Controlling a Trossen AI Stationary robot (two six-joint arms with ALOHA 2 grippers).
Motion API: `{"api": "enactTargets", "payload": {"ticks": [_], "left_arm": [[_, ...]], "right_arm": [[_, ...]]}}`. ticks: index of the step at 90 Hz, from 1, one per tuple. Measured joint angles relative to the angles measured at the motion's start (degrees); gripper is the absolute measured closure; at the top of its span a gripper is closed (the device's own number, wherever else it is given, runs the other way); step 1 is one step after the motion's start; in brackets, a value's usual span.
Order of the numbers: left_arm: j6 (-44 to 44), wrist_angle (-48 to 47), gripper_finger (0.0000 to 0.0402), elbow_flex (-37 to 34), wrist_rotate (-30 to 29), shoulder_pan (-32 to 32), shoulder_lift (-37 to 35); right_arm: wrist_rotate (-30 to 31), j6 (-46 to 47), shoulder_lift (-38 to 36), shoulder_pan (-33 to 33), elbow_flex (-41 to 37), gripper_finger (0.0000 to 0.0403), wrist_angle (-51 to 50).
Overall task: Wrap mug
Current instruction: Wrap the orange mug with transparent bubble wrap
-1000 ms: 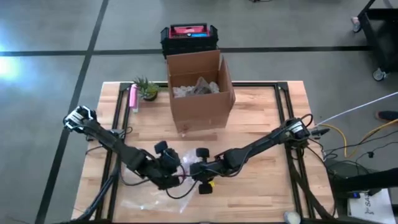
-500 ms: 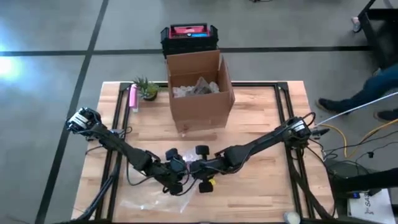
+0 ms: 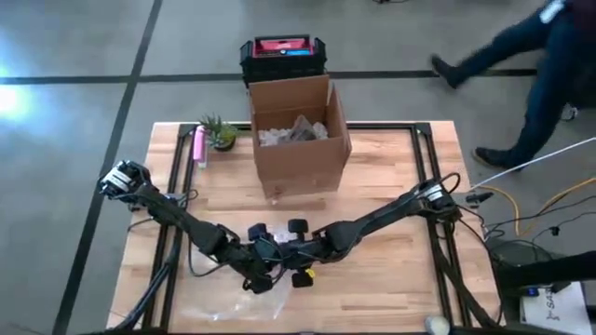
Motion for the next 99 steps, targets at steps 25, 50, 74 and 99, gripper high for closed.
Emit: {"api": "enactTargets", "payload": {"ticks": [25, 50, 74, 99], "left_arm": [[-1.71, -10.88, 0.0327, 4.63, -9.94, -2.36, -2.1], [-1.57, -0.32, 0.0327, -1.54, -17.52, 0.09, 0.29], [2.7, 6.8, 0.0327, -2.69, -7.36, 1.77, 1.65], [2.53, 5.19, 0.0327, -3.18, -5.1, 1.58, 2.92]], "right_arm": [[-0.89, -0.28, -0.05, 0.0, -0.27, 0.0403, -0.53], [-0.83, -1.64, -0.09, -0.02, 0.46, 0.0403, 0.19], [-1.27, -1.64, -0.12, 0.09, 0.48, 0.0403, 0.23], [-0.74, -2.23, -1.46, 0.02, 5.57, 0.0403, -10.52]]}}
